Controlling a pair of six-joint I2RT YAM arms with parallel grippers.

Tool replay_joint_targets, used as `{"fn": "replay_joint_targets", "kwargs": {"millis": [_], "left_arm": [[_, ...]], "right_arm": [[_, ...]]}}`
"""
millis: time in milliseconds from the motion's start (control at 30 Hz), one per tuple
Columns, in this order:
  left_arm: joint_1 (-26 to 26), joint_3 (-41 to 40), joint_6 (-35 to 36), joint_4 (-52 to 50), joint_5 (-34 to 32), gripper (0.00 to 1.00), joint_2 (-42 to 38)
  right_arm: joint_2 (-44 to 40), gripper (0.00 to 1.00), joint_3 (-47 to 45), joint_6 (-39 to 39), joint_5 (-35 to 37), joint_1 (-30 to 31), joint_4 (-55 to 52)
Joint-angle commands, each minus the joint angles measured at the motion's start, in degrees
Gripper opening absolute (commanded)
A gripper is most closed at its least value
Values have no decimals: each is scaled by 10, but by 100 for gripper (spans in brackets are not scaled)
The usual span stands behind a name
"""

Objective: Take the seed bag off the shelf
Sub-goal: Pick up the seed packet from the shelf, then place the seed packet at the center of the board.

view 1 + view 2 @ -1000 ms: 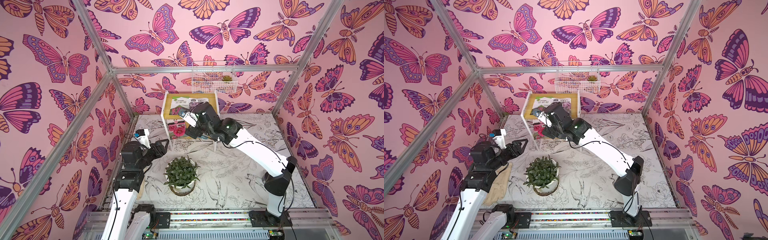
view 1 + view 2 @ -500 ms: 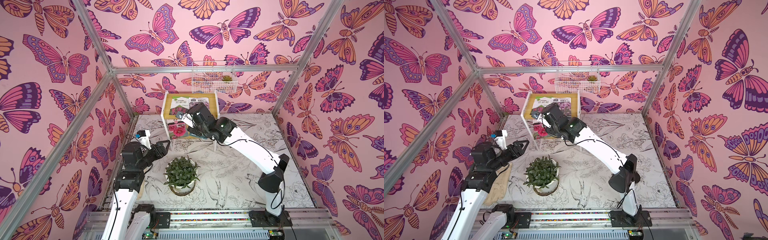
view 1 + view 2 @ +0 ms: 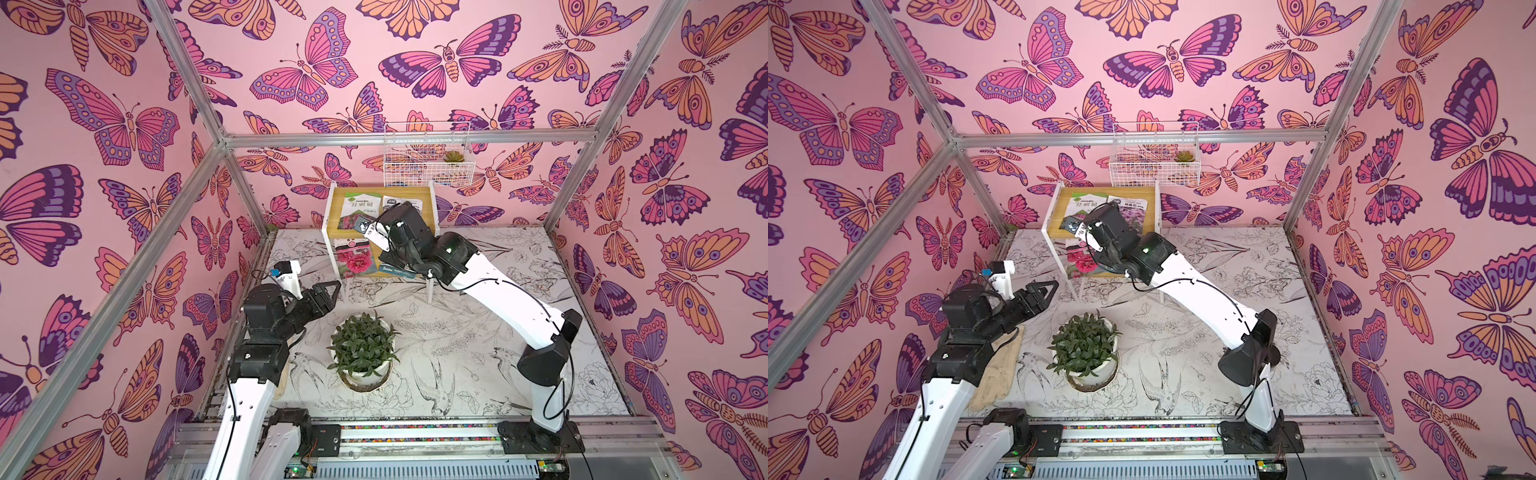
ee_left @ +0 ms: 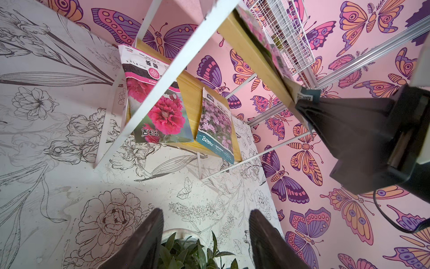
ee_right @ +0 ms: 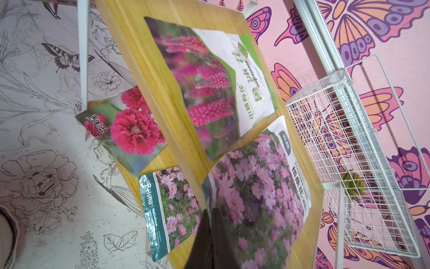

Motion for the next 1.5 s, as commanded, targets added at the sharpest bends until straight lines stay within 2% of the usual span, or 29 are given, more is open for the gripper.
{"fn": "replay_joint_targets", "kwargs": {"millis": [0, 167, 367, 633, 800, 933, 1133, 1233, 1467], "left_arm": [[-5, -7, -5, -5, 9, 62, 0], [-6, -6, -5, -5, 10, 62, 1], [-8, -5, -7, -5, 10, 62, 5], [-12, -1, -9, -3, 13, 61, 19], [-13, -3, -3, 0, -3, 62, 23], [-13, 2, 2, 3, 0, 64, 31], [-13, 4, 12, 2, -23, 65, 35], [-13, 2, 13, 2, -23, 65, 47], [-13, -7, 13, 1, -27, 65, 45]], "right_arm": [[-23, 0, 6, 19, -8, 1, -29], [-55, 0, -19, 18, -13, 4, -14], [-171, 0, -128, 18, -51, 24, 86], [-226, 0, -107, 17, -36, 37, 37], [-308, 0, -127, 20, -21, 52, 53], [-384, 0, -163, 5, 12, 52, 78], [-447, 0, -241, -45, 130, 51, 116], [-455, 0, -277, -42, 148, 17, 126], [-423, 0, -337, 70, 14, -183, 123]]}}
